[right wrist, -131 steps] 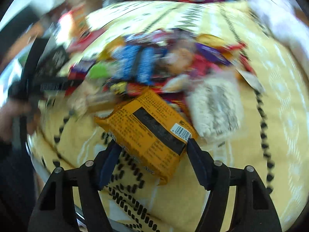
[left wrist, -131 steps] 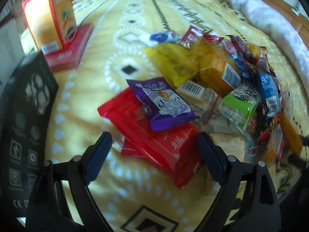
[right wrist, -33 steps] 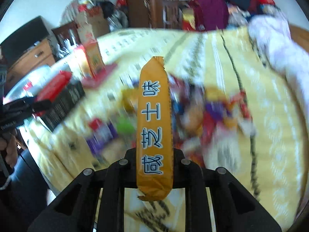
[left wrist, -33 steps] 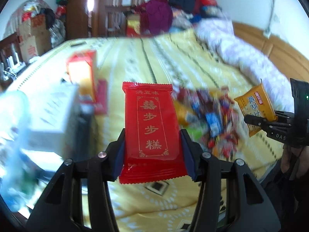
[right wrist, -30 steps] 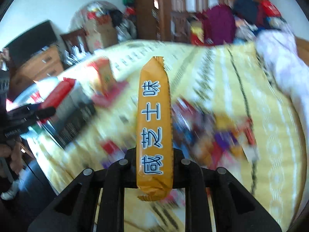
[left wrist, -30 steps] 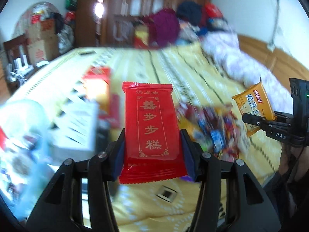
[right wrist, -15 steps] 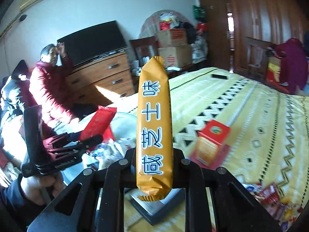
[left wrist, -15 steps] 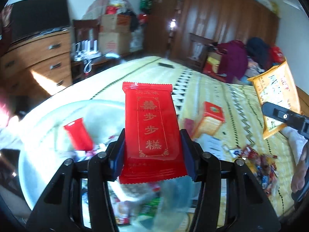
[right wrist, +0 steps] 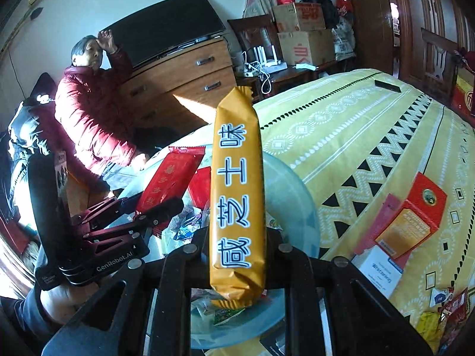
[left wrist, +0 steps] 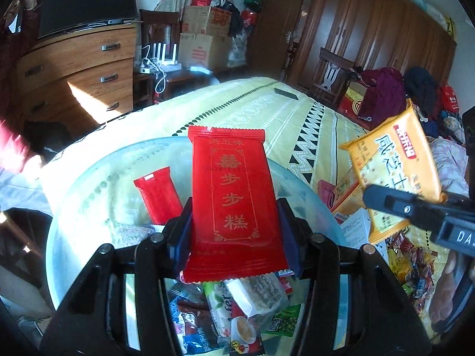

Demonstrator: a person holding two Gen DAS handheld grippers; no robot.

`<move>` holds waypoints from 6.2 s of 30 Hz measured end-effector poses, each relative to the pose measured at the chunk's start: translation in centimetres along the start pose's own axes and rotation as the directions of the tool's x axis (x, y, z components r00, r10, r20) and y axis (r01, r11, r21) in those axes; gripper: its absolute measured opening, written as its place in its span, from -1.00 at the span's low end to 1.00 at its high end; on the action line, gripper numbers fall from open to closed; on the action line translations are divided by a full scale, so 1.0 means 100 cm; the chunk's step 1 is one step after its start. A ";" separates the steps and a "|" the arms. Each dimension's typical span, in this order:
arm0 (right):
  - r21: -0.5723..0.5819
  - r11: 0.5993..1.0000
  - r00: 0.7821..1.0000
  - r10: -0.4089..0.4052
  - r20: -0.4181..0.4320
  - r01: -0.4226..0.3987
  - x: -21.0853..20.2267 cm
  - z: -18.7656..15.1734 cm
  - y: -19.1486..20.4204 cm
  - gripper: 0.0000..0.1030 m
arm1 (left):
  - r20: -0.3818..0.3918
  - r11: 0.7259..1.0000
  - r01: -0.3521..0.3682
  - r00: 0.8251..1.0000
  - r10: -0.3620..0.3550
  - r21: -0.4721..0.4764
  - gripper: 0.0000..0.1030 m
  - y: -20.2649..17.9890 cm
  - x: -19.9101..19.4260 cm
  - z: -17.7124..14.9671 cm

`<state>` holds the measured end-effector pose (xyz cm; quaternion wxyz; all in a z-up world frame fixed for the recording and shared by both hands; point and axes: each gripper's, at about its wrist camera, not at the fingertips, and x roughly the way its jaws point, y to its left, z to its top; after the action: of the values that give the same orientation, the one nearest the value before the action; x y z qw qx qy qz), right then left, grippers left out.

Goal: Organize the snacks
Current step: 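Carry both bars to the glass bowl and open both grippers over it, then move both grippers back over the snack pile, then grasp the green Wafer bar with the left gripper while the right grasps the purple Govini packet, then carry the Wafer bar and Govini packet over the glass bowl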

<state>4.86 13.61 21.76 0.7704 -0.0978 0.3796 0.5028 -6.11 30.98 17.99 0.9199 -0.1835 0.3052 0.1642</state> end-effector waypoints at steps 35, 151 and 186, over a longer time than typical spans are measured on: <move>-0.089 0.964 0.944 -0.222 0.244 0.249 -0.085 -0.034 0.034 0.81 | -0.025 0.998 -0.056 0.998 0.056 0.019 0.97 -0.021 -0.003 -0.008; -0.067 0.938 0.900 -0.346 -0.265 0.341 -0.099 -0.339 -0.179 0.74 | -0.436 0.772 0.436 0.870 -0.231 0.463 -0.23 -0.237 0.061 -0.244; 0.394 0.828 0.916 -0.338 -0.217 0.399 -0.138 -0.398 -0.160 0.08 | -0.420 0.780 0.430 0.876 -0.238 0.455 -0.30 -0.241 0.062 -0.252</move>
<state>-3.75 -24.89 -0.12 0.8270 -0.0317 0.5073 0.2401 -4.08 -0.02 1.05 0.8814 0.0030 0.4543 -0.1298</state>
